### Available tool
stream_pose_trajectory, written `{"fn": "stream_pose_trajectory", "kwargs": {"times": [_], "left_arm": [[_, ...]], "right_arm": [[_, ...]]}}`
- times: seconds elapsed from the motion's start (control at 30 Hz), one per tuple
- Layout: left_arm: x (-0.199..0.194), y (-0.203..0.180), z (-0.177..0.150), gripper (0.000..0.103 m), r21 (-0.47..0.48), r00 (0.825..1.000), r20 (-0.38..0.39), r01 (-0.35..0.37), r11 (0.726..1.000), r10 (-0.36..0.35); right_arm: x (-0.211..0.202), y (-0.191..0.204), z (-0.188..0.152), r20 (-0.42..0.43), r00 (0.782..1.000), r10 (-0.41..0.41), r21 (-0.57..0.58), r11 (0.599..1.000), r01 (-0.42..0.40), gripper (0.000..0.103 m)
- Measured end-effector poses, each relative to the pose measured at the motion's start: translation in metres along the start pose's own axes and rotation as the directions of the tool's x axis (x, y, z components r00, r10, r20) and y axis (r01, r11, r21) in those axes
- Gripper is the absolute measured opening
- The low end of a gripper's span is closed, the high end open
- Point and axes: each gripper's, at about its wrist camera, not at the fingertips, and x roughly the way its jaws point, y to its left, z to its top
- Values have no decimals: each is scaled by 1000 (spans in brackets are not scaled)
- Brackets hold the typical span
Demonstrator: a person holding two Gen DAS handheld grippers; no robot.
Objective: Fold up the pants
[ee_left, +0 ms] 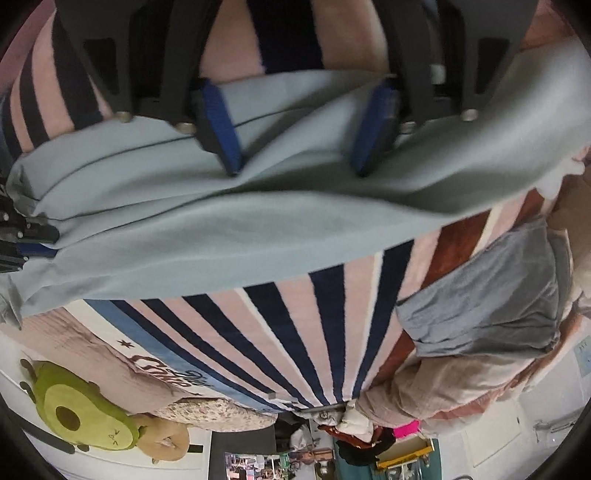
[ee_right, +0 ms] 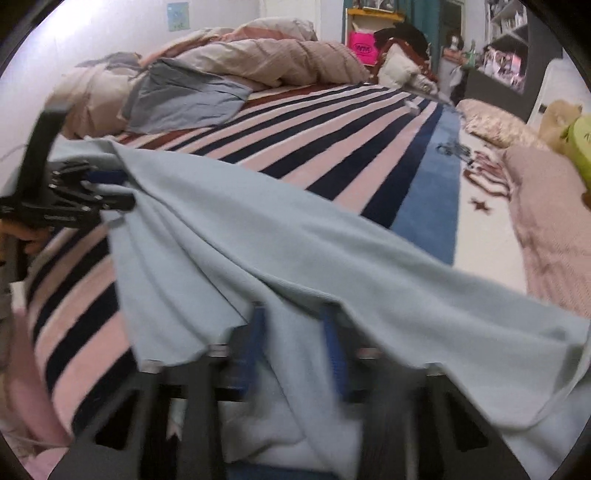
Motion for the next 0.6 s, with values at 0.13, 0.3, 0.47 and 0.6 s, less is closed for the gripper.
{"fn": "stream_pose_trajectory", "kwargs": {"times": [0.13,0.3,0.47,0.6], "left_arm": [[-4,0,0,11,12,998,-7,59,998,-59],[-16,-4,-1,9,26,998,7,64,998,-64],[-25,-8,-2,11,32,996,-4,88,996,-88],[-32,-17,-5,33,47,989,5,147,988,-148]], "right_arm": [[-7,1,4,32,999,17,8,1000,-17,8],[-20,4,4,36,997,62,4,998,-62,9],[-31,24,-2,15,989,146,-66,987,-145,11],[-20,38,-10,-52,991,122,-103,987,-127,25]]}}
